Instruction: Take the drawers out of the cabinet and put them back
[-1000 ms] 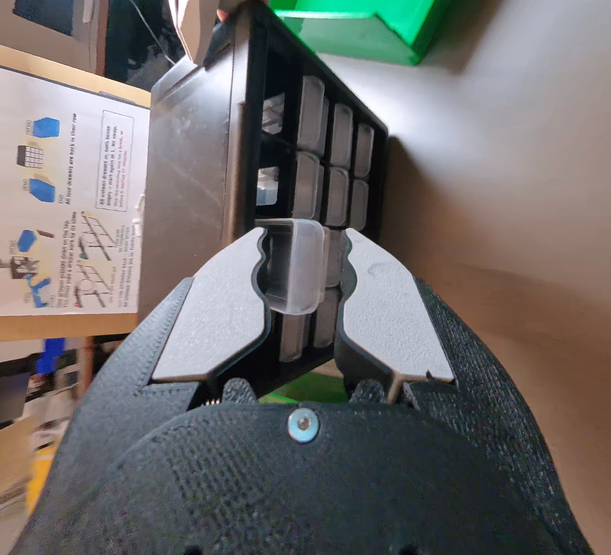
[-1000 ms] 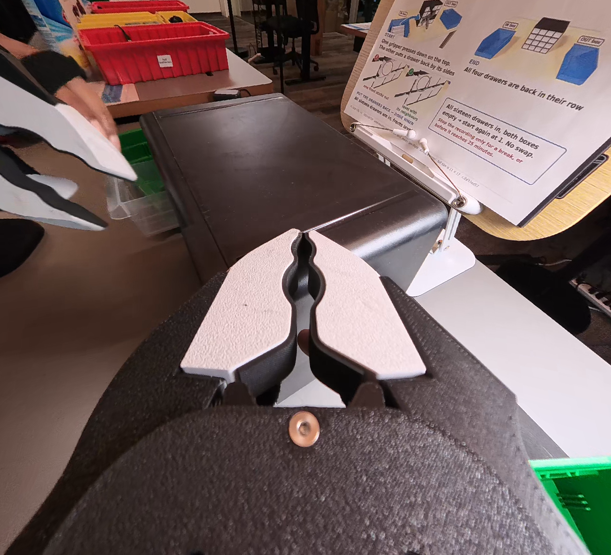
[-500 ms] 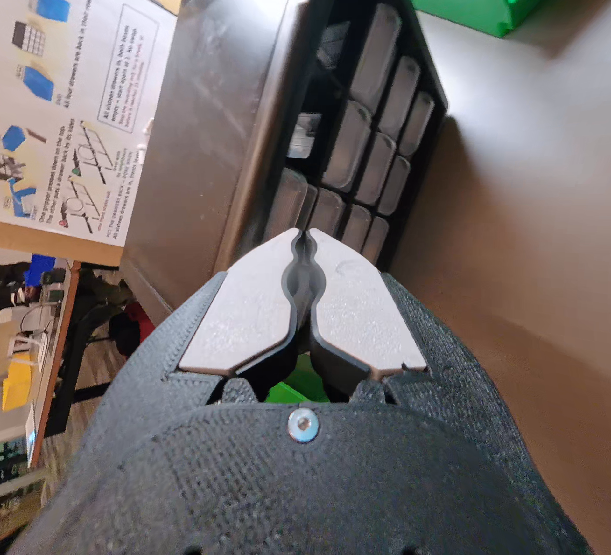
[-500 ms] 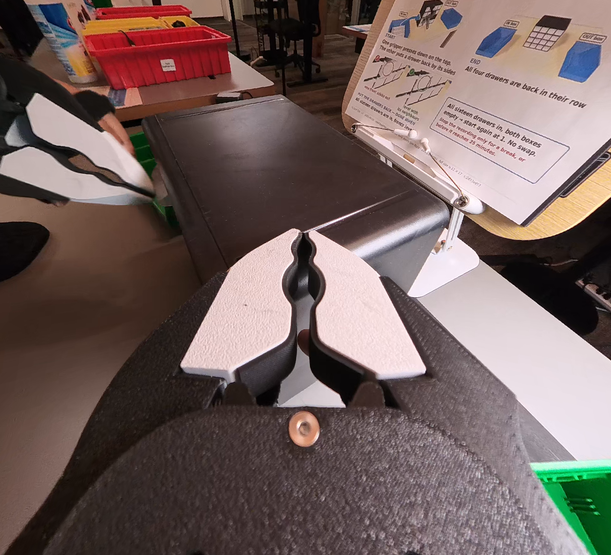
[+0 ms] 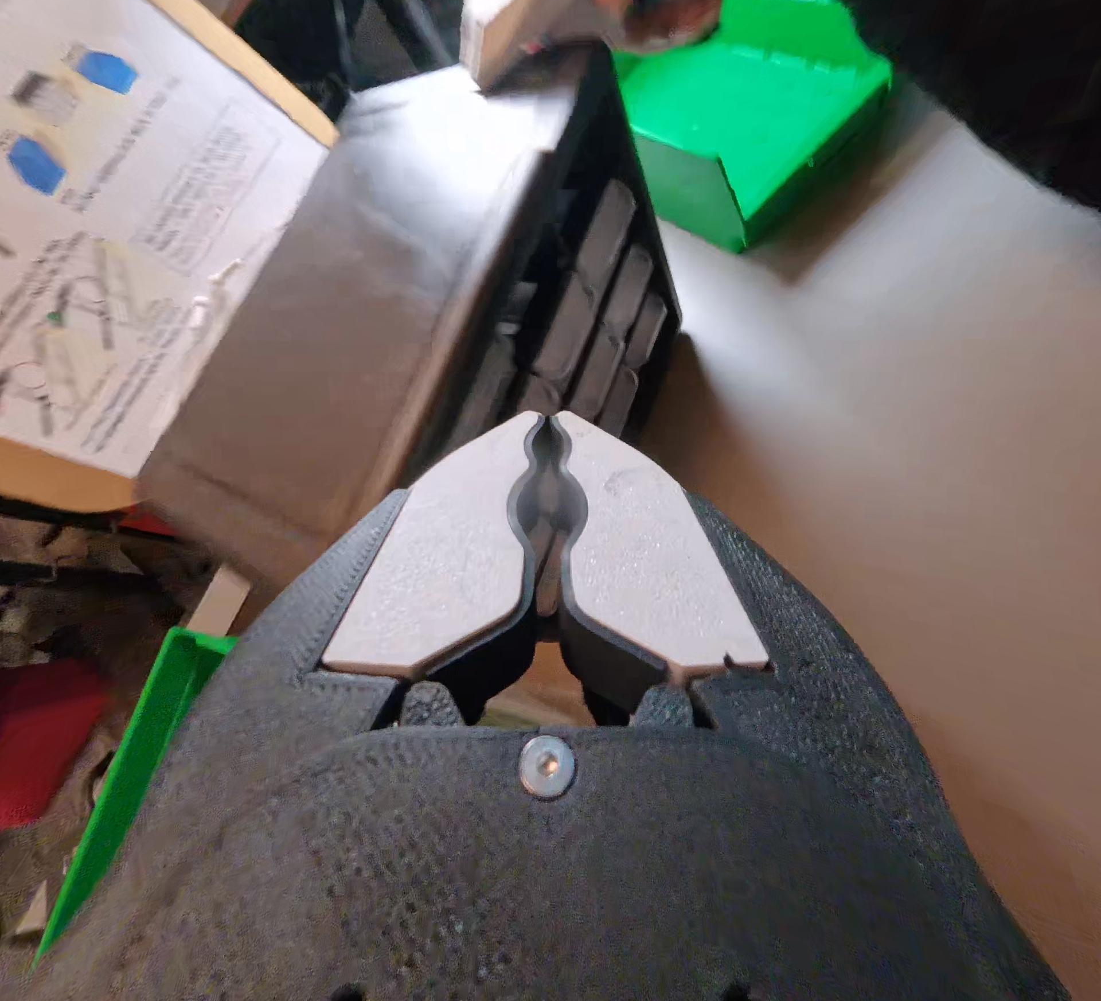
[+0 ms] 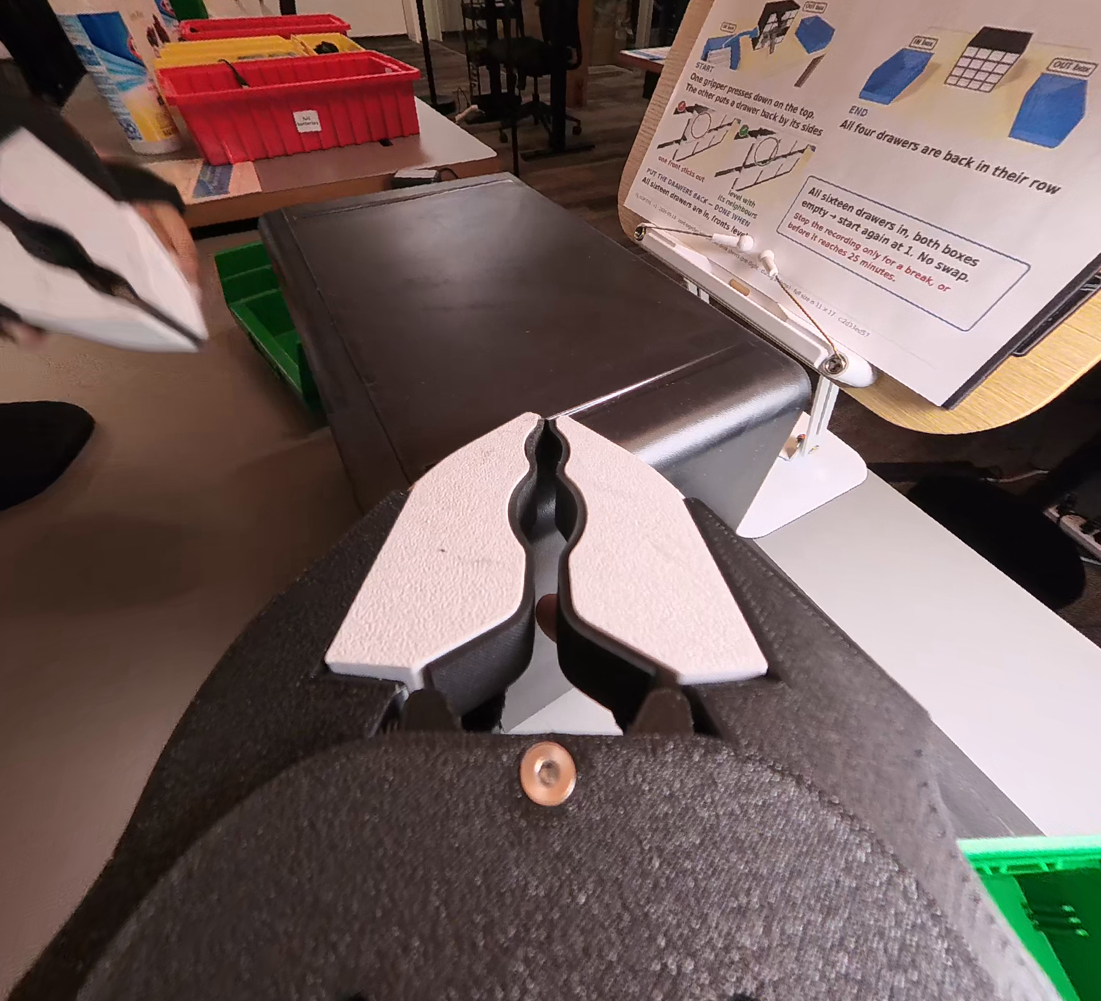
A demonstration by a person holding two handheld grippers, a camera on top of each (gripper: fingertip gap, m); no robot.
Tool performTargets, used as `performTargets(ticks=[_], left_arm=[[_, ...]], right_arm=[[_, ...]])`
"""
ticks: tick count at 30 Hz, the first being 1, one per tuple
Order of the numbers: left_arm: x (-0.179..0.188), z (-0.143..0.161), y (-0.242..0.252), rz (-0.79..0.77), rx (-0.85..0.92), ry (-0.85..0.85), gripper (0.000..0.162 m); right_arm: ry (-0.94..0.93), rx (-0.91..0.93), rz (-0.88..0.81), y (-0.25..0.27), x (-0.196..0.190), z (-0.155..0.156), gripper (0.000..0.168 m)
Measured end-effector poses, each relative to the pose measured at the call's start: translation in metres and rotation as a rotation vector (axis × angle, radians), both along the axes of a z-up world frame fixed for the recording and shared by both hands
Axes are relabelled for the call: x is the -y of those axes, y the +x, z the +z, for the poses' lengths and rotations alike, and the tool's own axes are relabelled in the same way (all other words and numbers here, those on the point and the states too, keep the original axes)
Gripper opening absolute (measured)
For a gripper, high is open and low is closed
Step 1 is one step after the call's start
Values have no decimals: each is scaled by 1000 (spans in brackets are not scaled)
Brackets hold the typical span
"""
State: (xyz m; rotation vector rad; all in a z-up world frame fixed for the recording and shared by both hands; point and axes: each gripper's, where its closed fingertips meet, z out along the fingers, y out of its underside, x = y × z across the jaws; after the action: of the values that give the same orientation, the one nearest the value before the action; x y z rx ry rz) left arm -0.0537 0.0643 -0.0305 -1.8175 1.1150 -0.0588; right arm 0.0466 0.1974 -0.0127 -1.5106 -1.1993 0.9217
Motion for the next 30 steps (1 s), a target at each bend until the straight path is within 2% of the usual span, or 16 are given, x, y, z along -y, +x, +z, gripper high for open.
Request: performTargets(ticks=[1, 4, 6, 8, 11, 15, 20, 23, 25, 30], left_arm=[[2, 16, -11, 14, 41, 5, 1], [-7, 53, -67, 112, 81, 4, 9], [-16, 49, -117, 204, 0, -76, 15], [-25, 24, -169, 296, -114, -169, 21], [-32, -36, -238, 393, -300, -324, 31], [-33, -110, -303, 431, -624, -462, 33], [-39, -168, -343, 454, -893, -601, 34], [-42, -181, -354, 451, -1005, -626, 23], [-41, -183, -348, 443, -991, -640, 7], [-24, -181, -306, 377, -798, -717, 3]], right_arm=[[3, 3, -2, 0, 0, 0, 0], [6, 7, -3, 0, 0, 0, 0], [2, 3, -2, 0, 0, 0, 0], [1, 3, -3, 0, 0, 0, 0], [6, 10, -12, 0, 0, 0, 0], [9, 15, -23, 0, -1, 0, 0], [2, 10, -23, 0, -2, 0, 0], [0, 5, -19, 0, -2, 0, 0], [0, 4, -16, 0, -2, 0, 0], [-8, -5, -6, 0, -2, 0, 0]])
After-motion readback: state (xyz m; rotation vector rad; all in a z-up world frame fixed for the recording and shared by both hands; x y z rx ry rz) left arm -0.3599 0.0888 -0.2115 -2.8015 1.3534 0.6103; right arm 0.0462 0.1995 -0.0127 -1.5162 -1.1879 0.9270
